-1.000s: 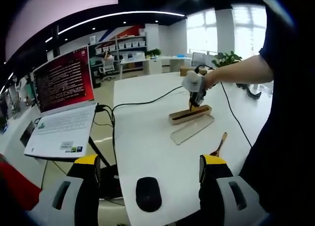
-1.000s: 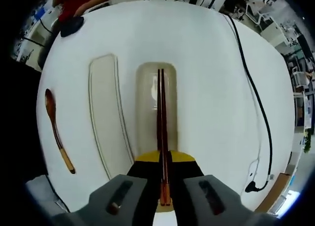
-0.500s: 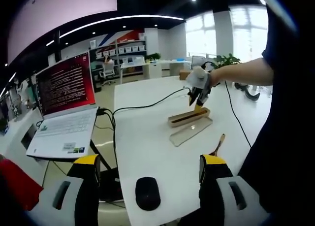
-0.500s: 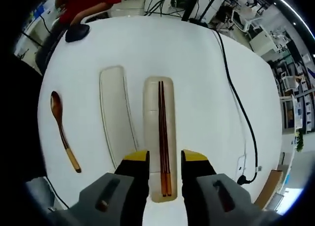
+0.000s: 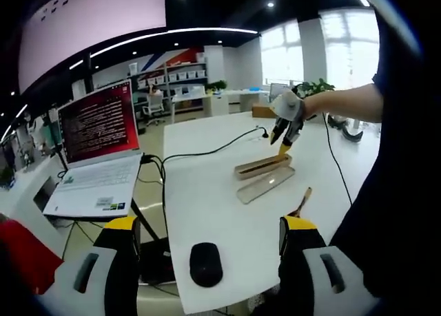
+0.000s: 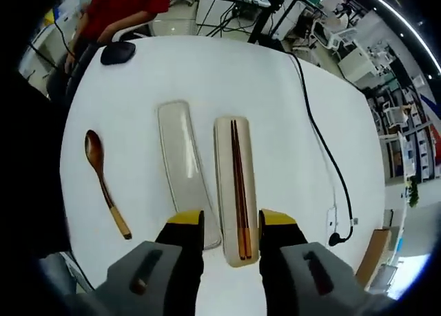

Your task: Arrange the utensils inside the cutlery case until each visible utensil rests in its matching compartment.

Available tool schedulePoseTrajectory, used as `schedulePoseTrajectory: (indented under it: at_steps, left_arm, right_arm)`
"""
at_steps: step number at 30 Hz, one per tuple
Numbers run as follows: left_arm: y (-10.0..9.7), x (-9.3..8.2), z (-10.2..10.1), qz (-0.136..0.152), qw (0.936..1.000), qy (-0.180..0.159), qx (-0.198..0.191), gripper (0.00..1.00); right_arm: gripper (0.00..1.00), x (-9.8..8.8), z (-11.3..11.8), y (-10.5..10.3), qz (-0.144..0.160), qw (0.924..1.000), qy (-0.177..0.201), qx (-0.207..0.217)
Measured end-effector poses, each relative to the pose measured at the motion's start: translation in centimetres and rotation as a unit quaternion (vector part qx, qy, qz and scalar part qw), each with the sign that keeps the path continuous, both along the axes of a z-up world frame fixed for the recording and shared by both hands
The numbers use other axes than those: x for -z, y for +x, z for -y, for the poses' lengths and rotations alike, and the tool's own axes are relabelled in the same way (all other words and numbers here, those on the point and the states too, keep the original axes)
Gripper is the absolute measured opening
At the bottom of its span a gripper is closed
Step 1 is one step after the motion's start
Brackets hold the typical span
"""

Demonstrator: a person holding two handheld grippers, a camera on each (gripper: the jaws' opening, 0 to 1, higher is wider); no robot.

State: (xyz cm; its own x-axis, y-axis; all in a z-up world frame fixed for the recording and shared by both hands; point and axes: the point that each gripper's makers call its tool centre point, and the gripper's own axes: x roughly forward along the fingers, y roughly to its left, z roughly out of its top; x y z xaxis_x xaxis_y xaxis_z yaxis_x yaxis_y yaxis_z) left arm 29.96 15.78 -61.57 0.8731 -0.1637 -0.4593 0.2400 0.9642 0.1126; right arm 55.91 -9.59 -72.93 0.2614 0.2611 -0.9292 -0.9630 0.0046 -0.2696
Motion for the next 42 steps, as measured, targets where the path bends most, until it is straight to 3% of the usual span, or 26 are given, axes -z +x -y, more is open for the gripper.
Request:
schedulePoseTrajectory:
  at_steps: [24,35,42]
  left_arm:
    - [0.8,-1.2,0.4,0.014,0.9993,0.008,0.033,0.85]
    - [1.2,-0.5,0.5,0.01,0.9988,0.01,0.048,0.85]
    - [1.6,0.0,1.3,0.007,0.9978,0.009,0.065,0.85]
  right_arm:
    - [0.31,-0.1,4.7,-3.6,-0.004,0.9994,0.004,0.034]
    - [0.31,0.3,5.8,-5.9,-0.012,0.9992,0.011,0.036]
    - [0.33,0.9,7.8,-7.6,-0.019,0.999,0.004,0.041]
